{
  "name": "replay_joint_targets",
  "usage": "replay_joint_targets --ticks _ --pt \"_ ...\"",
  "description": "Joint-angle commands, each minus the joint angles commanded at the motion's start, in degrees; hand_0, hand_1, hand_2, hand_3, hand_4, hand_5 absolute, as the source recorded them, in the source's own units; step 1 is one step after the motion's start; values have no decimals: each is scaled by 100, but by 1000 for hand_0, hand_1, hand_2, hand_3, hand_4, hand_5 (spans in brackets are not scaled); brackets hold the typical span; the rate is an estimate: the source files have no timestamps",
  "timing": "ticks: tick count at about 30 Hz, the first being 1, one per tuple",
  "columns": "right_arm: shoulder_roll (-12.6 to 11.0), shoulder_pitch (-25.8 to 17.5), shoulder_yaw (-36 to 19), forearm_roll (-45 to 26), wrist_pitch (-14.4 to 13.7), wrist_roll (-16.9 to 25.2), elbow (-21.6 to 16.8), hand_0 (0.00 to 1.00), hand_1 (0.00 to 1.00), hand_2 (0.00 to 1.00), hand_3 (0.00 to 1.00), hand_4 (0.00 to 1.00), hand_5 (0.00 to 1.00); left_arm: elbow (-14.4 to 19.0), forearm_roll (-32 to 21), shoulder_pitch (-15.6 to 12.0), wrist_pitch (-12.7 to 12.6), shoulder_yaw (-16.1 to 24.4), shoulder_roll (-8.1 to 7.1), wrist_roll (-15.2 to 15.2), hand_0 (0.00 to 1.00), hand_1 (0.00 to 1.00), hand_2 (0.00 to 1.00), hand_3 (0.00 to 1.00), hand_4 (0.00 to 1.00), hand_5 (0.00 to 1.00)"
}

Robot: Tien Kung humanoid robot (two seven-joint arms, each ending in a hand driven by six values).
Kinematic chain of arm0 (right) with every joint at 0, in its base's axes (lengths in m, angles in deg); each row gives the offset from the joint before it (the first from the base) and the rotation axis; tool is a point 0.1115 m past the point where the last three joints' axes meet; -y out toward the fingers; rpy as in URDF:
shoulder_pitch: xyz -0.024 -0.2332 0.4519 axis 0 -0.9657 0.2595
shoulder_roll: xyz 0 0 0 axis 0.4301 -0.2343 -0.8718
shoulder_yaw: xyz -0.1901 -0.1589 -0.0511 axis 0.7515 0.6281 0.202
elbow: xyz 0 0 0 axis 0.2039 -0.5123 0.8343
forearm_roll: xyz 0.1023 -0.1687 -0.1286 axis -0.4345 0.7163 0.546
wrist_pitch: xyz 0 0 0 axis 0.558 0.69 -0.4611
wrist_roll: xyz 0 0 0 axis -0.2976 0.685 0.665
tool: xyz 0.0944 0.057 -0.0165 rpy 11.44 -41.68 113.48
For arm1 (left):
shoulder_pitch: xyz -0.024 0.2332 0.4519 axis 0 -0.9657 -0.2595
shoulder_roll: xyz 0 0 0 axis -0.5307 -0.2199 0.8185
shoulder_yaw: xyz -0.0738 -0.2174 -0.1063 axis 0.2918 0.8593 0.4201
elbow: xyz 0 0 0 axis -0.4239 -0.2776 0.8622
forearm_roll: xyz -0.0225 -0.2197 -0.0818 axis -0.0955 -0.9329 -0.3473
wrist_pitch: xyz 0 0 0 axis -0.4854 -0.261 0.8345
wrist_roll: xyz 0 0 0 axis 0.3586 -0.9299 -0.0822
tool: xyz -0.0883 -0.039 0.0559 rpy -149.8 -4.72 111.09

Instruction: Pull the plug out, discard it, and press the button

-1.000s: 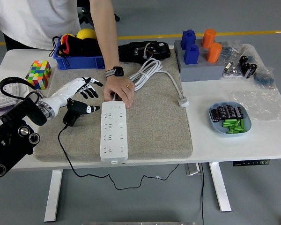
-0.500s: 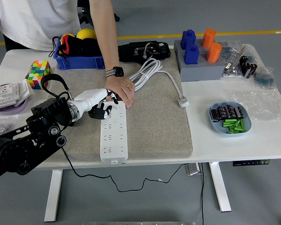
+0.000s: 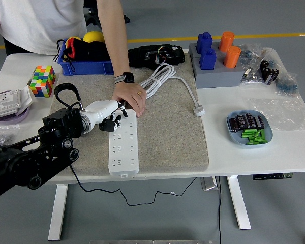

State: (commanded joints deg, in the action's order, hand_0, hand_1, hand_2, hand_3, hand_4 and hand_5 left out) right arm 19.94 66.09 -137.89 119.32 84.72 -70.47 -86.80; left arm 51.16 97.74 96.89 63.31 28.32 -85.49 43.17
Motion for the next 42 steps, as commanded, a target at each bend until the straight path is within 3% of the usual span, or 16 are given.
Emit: replay_joint_targets --ticks 14,21,30,33,34,39,40,42 --pt "7 -6 -44 14 -5 -8 0 804 696 683 664 769 657 -233 53 25 7 -61 72 -39 21 32 125 642 180 2" --pt "17 -7 -52 13 -1 1 0 804 696 683 664 769 657 -146 -8 22 1 -98 30 -3 20 29 125 638 170 2" --pt "29 -12 -53 20 -1 4 0 804 696 683 663 769 657 246 309 -242 -200 716 -81 162 20 30 123 632 169 2" --pt "39 -14 -68 28 -3 3 0 804 696 683 663 769 657 439 381 -452 -373 1132 -152 359 20 30 123 632 169 2" --pt "42 -13 -72 34 -5 0 0 804 696 683 664 769 657 499 378 -529 -406 1283 -175 409 109 113 182 676 391 2" --pt "43 -4 -82 39 -8 4 0 804 696 683 664 769 657 679 323 -948 -495 1989 -247 580 109 113 182 676 391 2" --pt "43 -3 -84 41 -8 5 0 804 696 683 663 769 657 693 323 -1030 -513 2127 -255 617 417 518 533 731 653 2" --pt "43 0 -77 42 -7 7 0 804 696 683 663 769 657 694 308 -1211 -549 2407 -268 705 417 518 533 731 653 2"
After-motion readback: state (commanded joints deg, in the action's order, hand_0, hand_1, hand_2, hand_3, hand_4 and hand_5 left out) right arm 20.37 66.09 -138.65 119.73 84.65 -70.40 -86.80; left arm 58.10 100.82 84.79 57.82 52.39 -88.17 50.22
